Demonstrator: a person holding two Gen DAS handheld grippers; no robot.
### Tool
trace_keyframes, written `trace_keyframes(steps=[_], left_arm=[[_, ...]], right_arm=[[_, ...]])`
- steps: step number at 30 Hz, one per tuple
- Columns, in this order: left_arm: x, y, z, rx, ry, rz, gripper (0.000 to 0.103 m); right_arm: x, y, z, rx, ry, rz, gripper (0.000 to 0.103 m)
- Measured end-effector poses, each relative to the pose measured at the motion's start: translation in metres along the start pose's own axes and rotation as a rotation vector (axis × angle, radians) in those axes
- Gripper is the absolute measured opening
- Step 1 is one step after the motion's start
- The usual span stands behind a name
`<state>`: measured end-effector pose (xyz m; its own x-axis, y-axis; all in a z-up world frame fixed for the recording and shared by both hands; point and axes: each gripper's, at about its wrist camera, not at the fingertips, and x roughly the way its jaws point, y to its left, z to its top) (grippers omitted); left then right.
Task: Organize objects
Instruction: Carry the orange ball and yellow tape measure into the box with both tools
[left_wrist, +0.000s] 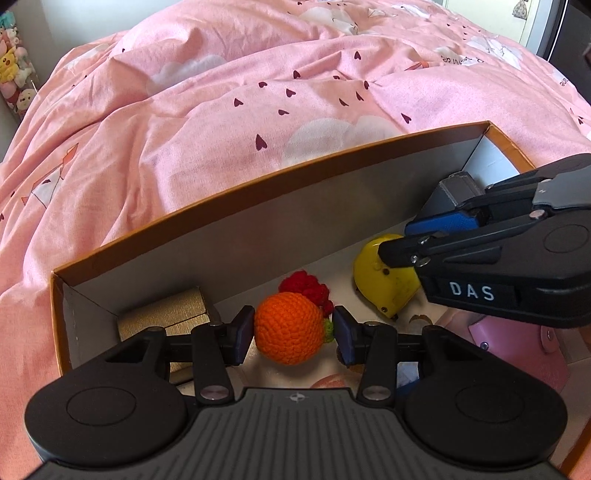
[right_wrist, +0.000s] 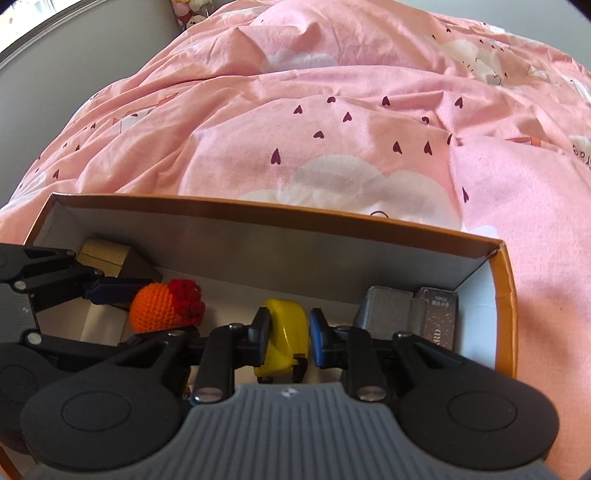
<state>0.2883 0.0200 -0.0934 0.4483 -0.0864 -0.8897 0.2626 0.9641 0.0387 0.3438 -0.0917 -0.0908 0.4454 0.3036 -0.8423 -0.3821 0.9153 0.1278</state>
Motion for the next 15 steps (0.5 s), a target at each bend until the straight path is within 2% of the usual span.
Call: trace_keyframes(steps=[3, 11, 15], left_arm=[[0.002, 0.002, 0.001, -0.021, 0.01, -0.01, 0.052], [0.003, 0.009, 0.001, -0.107, 0.009, -0.031, 0.054], [-0.001, 0.01, 0.0, -0.137, -0.017, -0.033, 0.067]], right_arm=[[-0.004, 0.001, -0.001, -0.019, -0.022, -0.022, 0.025], [-0.02, 0.003, -0.004, -0.027, -0.055, -0.016, 0.025], [-0.032, 0.006, -0.008, -0.037, -0.075, -0.008, 0.026]])
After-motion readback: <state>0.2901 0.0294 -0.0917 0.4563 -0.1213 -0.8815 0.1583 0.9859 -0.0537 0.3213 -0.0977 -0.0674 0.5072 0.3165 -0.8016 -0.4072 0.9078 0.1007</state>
